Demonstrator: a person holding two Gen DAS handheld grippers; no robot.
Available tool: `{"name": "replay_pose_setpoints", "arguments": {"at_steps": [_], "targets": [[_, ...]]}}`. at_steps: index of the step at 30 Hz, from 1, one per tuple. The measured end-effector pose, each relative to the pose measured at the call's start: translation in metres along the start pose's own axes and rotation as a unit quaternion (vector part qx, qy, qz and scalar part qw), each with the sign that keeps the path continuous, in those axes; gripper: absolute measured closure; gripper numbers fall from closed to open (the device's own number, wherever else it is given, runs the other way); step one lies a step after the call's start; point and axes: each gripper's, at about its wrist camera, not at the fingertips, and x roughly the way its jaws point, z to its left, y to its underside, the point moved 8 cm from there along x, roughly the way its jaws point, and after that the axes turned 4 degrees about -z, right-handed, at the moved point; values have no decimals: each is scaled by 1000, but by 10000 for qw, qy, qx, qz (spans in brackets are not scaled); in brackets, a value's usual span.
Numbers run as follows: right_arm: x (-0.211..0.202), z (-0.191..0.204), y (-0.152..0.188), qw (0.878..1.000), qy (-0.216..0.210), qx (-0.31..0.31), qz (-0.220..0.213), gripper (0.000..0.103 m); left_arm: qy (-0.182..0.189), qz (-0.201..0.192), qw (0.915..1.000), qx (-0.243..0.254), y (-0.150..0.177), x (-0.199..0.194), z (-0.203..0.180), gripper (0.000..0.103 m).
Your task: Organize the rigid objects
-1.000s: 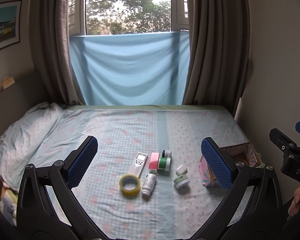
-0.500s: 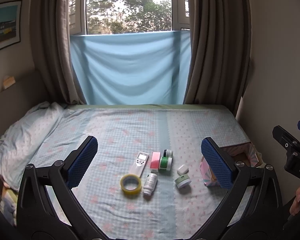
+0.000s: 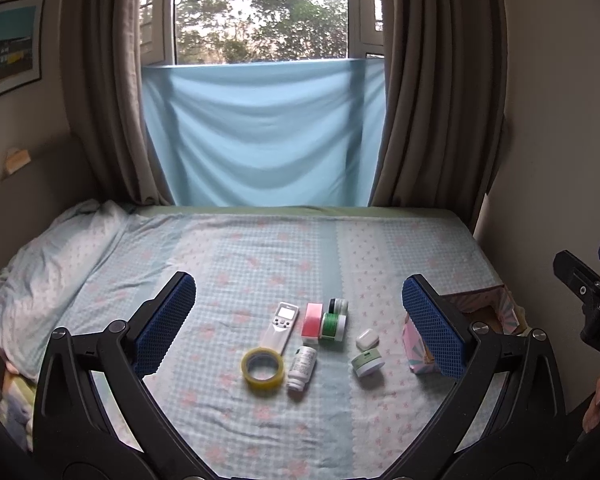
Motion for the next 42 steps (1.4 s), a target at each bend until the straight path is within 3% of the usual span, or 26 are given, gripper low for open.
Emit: {"name": "replay_pose_setpoints", "arguments": {"at_steps": [5, 10, 14, 22, 27, 34, 42], "targets": [[12, -3, -5, 9999, -83, 21, 134, 0, -206, 135, 9997, -6, 0, 14, 16, 0], [38, 3, 8, 9992, -154, -231, 279, 0, -244, 754, 9969, -23, 29, 49, 40, 0], [70, 14, 24, 9978, -174, -104, 629, 0, -172, 1288, 9913, -192, 61, 83, 67, 0], [140, 63, 54, 9927, 9, -32, 1210, 0, 18, 2202, 9754, 114, 121, 165, 112, 0], [201, 97, 77, 9854, 39, 212, 1688, 0, 354, 2817, 9581, 386, 167, 222, 122, 1], [290, 125, 111, 9724, 109, 291, 2313, 0, 749, 3605, 9244, 996, 241, 294, 108, 1], [369, 139, 184, 9412, 130, 192, 3371, 0, 798, 4333, 8885, 1280, 321, 343, 105, 1]]}}
